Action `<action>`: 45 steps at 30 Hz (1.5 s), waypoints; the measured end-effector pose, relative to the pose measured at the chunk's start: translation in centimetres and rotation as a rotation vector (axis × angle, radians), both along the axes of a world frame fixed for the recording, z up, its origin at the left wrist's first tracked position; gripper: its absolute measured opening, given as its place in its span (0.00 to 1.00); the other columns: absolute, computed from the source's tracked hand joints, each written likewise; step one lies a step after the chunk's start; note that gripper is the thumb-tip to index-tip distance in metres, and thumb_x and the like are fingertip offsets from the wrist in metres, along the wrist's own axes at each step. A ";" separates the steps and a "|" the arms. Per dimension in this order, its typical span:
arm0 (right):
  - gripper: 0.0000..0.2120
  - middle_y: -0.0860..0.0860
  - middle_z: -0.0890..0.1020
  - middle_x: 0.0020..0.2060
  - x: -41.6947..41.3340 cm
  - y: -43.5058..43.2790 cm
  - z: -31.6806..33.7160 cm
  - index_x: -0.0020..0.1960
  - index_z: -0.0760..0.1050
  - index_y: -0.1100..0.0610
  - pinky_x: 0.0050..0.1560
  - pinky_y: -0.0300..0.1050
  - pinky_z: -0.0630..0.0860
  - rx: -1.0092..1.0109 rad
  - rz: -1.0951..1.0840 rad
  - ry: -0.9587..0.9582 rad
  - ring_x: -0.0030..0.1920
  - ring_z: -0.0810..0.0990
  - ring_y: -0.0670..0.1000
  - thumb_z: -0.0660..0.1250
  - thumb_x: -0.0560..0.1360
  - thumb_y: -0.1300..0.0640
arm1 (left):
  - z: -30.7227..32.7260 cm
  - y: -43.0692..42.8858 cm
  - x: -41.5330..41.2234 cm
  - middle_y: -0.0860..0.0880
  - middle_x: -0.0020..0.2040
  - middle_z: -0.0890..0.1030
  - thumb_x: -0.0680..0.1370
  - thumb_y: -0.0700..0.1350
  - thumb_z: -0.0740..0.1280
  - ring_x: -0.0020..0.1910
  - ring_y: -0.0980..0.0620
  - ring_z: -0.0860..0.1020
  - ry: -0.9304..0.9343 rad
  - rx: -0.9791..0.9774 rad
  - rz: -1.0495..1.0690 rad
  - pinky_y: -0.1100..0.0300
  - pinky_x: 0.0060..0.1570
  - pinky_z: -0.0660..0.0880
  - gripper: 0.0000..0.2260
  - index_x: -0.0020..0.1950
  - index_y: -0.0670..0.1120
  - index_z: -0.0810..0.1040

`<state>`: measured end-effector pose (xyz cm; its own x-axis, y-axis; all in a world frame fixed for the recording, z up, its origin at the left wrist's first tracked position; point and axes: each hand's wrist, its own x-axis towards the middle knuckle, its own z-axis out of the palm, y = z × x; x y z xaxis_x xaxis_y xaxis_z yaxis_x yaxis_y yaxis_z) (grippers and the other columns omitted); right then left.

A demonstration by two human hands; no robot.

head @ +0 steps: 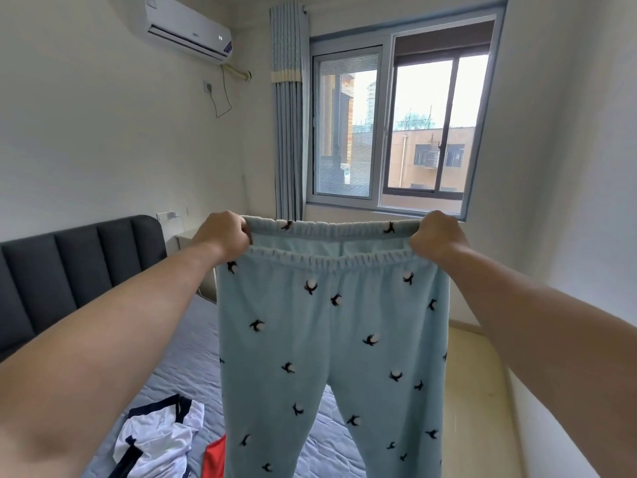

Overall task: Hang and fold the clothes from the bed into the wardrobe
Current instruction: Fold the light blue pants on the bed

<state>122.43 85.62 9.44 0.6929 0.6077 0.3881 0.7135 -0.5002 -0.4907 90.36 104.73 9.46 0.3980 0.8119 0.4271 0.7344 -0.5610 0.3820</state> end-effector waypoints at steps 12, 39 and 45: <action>0.06 0.58 0.82 0.47 1.4 -1.0 0.5 0.49 0.80 0.60 0.39 0.55 0.85 -0.183 0.110 0.268 0.41 0.85 0.58 0.66 0.79 0.67 | -0.7 1.5 -1.5 0.41 0.44 0.80 0.72 0.28 0.52 0.39 0.39 0.82 -0.129 -0.215 -0.053 0.49 0.34 0.84 0.17 0.36 0.42 0.78; 0.07 0.52 0.82 0.40 1.9 -1.3 -0.1 0.35 0.82 0.55 0.46 0.47 0.79 -0.166 0.445 0.463 0.45 0.79 0.53 0.78 0.67 0.63 | -0.7 1.3 -1.5 0.48 0.49 0.85 0.71 0.55 0.79 0.51 0.47 0.83 -0.005 -0.279 -0.253 0.53 0.54 0.79 0.18 0.56 0.49 0.81; 0.22 0.52 0.72 0.34 3.2 -3.5 0.3 0.34 0.65 0.54 0.43 0.48 0.80 -0.408 0.852 0.983 0.37 0.74 0.51 0.80 0.64 0.65 | -0.1 1.2 -3.3 0.37 0.61 0.82 0.72 0.43 0.78 0.56 0.41 0.83 -0.090 -1.042 -0.612 0.50 0.53 0.81 0.19 0.61 0.41 0.83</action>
<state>125.61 82.12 9.77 -0.0679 0.9334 -0.3522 0.3163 -0.3147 -0.8949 87.01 105.97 9.37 0.8389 0.4706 -0.2735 0.4029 -0.1988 0.8934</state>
